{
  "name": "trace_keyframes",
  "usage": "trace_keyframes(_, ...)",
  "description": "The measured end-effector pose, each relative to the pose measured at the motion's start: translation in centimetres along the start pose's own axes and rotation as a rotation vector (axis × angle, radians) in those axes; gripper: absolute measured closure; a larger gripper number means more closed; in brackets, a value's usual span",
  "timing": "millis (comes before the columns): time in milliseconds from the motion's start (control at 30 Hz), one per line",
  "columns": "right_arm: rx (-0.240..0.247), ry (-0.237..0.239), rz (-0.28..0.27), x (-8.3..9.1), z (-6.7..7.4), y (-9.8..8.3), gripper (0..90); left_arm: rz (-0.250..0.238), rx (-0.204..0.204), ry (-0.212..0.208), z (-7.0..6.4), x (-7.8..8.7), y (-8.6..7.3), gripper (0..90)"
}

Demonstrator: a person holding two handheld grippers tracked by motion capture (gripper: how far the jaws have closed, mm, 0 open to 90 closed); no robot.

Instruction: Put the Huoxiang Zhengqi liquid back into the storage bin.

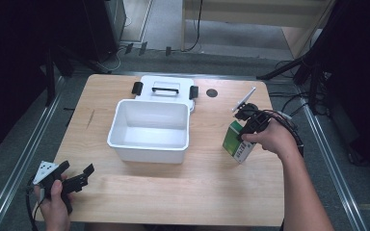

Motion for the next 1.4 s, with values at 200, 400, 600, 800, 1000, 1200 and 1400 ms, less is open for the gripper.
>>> trace_keyframes(200, 0.123, -0.008, -0.027, 0.6, 0.7, 0.3, 64.2, 0.001, 0.0, 0.0, 0.0, 0.0, 0.0, 0.0)
trace_keyframes(400, 0.304, -0.024, -0.087, 2.7, 1.4, 0.8, 64.3, 0.001, 0.001, 0.0, 0.0, 0.0, 0.0, 0.0)
trace_keyframes(600, 0.434, -0.007, -0.149, 5.2, 2.2, 1.8, 64.3, 0.001, 0.004, -0.001, 0.0, 0.0, 0.0, 0.0)
trace_keyframes(800, 0.509, 0.014, -0.186, 7.2, 2.9, 2.7, 64.3, 0.002, 0.005, -0.002, 0.0, 0.0, 0.0, 0.0)
trace_keyframes(1000, 0.56, 0.016, -0.204, 9.9, 4.1, 4.5, 64.4, 0.002, 0.006, -0.002, 0.0, 0.0, 0.0, 0.0)
trace_keyframes(1200, 0.588, 0.024, -0.206, 12.1, 4.8, 6.1, 64.4, 0.003, 0.006, -0.003, 0.0, 0.0, 0.0, 0.0)
trace_keyframes(1400, 0.616, 0.028, -0.204, 13.7, 6.1, 7.9, 64.4, 0.002, 0.006, -0.005, 0.0, 0.0, 0.0, 0.0)
Point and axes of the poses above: each handheld gripper's, and its own axes: x roughly backward along the jaws, y roughly out of its top, z roughly to its left, the point moved 5 cm from there along -x, roughly forward along the jaws, and after that the axes turned 4 degrees about -y, right-handed, at the moved point
